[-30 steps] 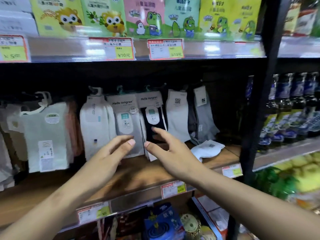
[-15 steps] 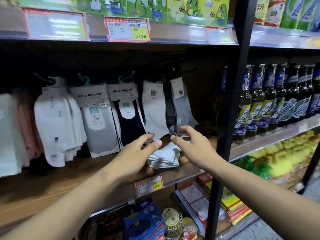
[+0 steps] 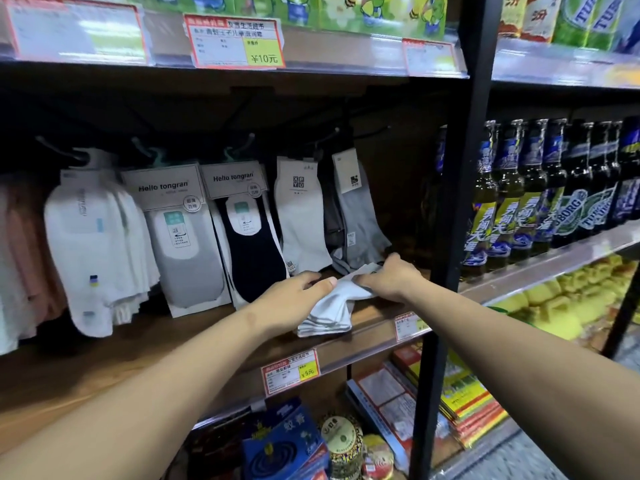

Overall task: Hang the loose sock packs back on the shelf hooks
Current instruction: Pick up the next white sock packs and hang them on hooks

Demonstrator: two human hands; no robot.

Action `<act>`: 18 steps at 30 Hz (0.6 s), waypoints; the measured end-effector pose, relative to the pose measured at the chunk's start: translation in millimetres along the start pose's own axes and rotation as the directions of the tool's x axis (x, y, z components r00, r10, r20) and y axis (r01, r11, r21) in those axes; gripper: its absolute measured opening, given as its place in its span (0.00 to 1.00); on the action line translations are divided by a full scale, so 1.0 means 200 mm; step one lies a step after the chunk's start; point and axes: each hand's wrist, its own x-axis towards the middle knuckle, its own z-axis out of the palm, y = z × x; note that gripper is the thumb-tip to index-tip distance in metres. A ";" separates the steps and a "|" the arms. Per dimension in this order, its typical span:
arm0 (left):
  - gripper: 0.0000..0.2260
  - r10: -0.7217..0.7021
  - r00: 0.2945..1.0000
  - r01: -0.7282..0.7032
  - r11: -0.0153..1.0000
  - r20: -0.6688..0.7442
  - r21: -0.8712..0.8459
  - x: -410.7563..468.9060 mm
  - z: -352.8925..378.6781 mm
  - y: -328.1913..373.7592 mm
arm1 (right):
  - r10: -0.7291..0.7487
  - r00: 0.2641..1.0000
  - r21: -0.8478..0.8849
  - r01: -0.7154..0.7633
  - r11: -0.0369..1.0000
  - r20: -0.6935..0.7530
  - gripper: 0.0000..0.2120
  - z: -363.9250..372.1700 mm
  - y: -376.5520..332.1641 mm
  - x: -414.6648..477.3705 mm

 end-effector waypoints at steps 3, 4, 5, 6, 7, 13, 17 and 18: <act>0.28 -0.017 1.000 0.017 1.000 0.009 0.019 0.01 0.01 -0.02 | 0.009 1.000 0.037 -0.008 0.999 -0.028 0.45 0.00 0.00 0.01; 0.27 -0.018 1.000 0.018 1.000 0.006 0.015 0.01 0.02 -0.02 | 0.007 0.999 0.072 -0.004 0.997 -0.033 0.44 0.00 0.00 0.01; 0.26 -0.017 1.000 0.017 1.000 0.002 0.005 0.00 0.02 -0.01 | 0.002 0.999 0.106 0.002 0.994 -0.037 0.44 0.00 0.00 0.01; 0.25 -0.016 1.000 0.016 1.000 -0.001 -0.015 0.00 0.02 -0.01 | -0.004 0.999 0.137 0.010 0.990 -0.043 0.44 0.00 0.00 0.00; 0.25 -0.017 1.000 0.017 0.999 -0.005 -0.040 0.00 0.02 -0.01 | -0.010 0.999 0.172 0.018 0.985 -0.050 0.45 0.00 0.00 0.00; 0.24 -0.028 0.999 0.023 0.991 -0.040 -0.133 -0.02 0.00 0.00 | -0.192 0.968 0.426 0.244 0.871 -0.161 0.39 -0.01 0.01 -0.06; 0.20 -0.036 0.997 0.019 0.969 -0.064 -0.246 -0.05 -0.05 0.01 | -0.321 0.922 0.509 0.386 0.769 -0.215 0.35 -0.02 -0.01 -0.17; 0.19 -0.033 0.996 0.008 0.960 -0.083 -0.279 -0.05 -0.06 0.01 | -0.345 0.912 0.528 0.411 0.743 -0.223 0.35 -0.03 -0.02 -0.20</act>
